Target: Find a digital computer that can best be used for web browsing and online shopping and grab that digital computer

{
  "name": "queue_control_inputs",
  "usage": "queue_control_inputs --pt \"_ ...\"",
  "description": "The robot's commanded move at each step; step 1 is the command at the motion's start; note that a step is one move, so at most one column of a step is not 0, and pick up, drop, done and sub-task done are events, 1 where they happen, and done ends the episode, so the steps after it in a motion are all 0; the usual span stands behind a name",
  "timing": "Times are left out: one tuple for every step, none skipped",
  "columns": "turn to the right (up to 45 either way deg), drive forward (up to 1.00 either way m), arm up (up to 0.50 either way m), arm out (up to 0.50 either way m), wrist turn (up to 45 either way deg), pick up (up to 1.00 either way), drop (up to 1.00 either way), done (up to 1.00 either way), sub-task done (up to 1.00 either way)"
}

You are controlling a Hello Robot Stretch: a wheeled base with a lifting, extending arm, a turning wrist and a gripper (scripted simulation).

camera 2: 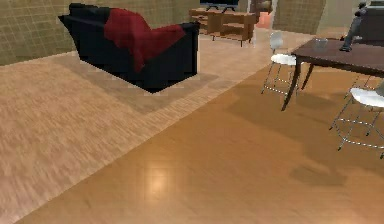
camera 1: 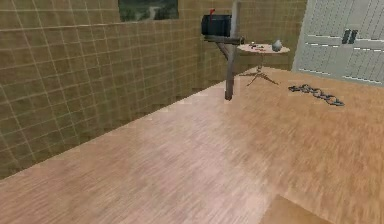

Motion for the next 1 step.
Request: queue_control_inputs --pt "-45.0 0.0 0.0 0.0 0.0 0.0 0.0 0.0 0.0"
